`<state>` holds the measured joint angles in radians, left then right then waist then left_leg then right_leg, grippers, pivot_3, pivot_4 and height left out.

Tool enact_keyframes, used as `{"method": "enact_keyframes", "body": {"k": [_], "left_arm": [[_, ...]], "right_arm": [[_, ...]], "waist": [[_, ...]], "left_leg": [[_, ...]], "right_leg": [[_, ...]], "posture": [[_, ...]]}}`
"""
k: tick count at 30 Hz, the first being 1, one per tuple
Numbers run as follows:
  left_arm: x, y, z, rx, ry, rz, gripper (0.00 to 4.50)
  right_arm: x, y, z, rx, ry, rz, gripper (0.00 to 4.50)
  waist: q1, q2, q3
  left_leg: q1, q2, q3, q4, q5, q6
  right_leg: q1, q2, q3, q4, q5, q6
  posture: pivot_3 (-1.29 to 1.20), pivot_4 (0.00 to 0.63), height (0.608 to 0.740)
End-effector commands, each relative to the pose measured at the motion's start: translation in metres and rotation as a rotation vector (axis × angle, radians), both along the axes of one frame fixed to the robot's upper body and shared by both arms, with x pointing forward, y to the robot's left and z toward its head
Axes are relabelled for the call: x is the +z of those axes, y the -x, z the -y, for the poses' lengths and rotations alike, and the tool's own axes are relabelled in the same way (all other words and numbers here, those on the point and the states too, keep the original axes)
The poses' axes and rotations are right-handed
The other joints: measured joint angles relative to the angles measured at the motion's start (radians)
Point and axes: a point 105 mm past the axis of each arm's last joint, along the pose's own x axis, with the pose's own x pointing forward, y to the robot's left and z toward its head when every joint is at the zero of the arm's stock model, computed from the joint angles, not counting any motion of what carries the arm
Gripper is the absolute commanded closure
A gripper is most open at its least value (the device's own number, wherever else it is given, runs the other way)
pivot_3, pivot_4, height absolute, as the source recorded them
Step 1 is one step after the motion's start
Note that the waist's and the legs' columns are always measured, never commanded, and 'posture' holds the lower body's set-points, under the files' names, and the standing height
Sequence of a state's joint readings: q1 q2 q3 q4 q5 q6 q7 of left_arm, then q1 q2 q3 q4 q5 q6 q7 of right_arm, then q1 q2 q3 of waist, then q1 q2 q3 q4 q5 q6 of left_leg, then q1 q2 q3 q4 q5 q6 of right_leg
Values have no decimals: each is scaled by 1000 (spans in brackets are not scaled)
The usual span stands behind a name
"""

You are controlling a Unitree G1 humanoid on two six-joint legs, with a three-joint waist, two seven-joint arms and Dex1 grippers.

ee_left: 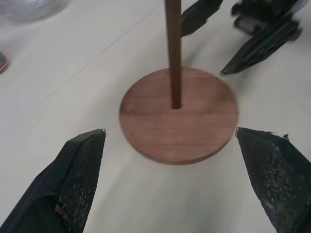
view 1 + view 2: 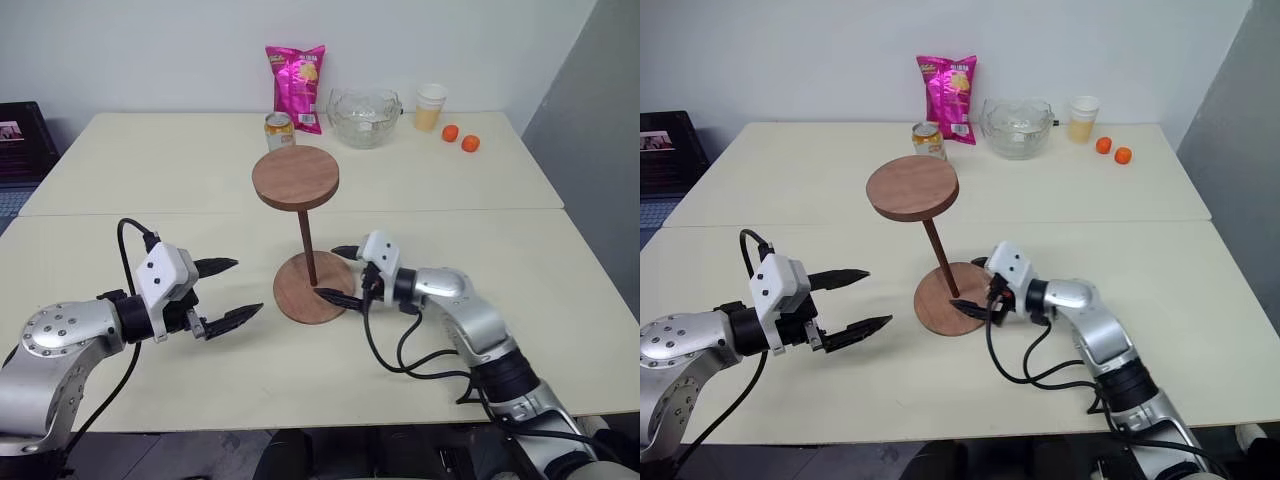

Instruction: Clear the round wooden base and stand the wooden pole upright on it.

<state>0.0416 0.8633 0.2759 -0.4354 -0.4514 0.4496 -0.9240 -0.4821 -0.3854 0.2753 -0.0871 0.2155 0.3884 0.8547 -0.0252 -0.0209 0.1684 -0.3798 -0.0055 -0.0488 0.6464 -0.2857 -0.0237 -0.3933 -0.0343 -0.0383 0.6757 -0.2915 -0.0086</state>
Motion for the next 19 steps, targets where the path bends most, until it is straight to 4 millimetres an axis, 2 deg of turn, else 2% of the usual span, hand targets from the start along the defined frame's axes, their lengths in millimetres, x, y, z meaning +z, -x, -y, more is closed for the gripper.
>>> {"method": "enact_keyframes", "body": {"k": [1, 3, 5, 9, 14, 19], "left_arm": [[3, 0, 0, -2, -41, 31, 0], [3, -1, -2, 3, -40, 32, 0], [4, -3, -7, 23, -26, 41, 0], [5, -6, -32, 115, -70, 38, 0], [6, -4, -45, 142, -80, 32, 0], [8, -4, -46, 127, -63, 29, 0]], "right_arm": [[23, 8, 14, 30, -7, 65, 13], [28, 11, 27, 34, 24, 81, 13], [37, 17, 50, 32, 63, 98, 13], [48, 27, 83, 18, 128, 119, 13], [53, 32, 101, -8, 139, 95, 13], [54, 33, 103, -17, 146, 98, 13]], "waist": [[0, 0, 1], [0, 0, 2], [1, -1, 2], [7, -3, 7], [3, -3, 8], [6, -4, 8]], "left_leg": [[0, 0, 0, 0, 0, 0], [0, 0, 0, 0, 0, 0], [0, 0, 0, 0, 0, 0], [0, 0, 0, 0, 0, 0], [1, 1, 0, 0, 0, 0], [1, 0, 0, 1, 0, 0]], "right_leg": [[0, 0, 0, 0, 0, 0], [0, 0, 0, 0, 0, 0], [0, 0, 0, 0, 0, 0], [1, 0, 0, 0, 0, 0], [1, 1, -1, 1, 0, 0], [3, 0, -1, 0, 0, 0]], "posture": [[0, 150, 740], [0, 150, 740], [0, 150, 740], [0, 150, 740], [0, 150, 740], [0, 150, 740]]}}
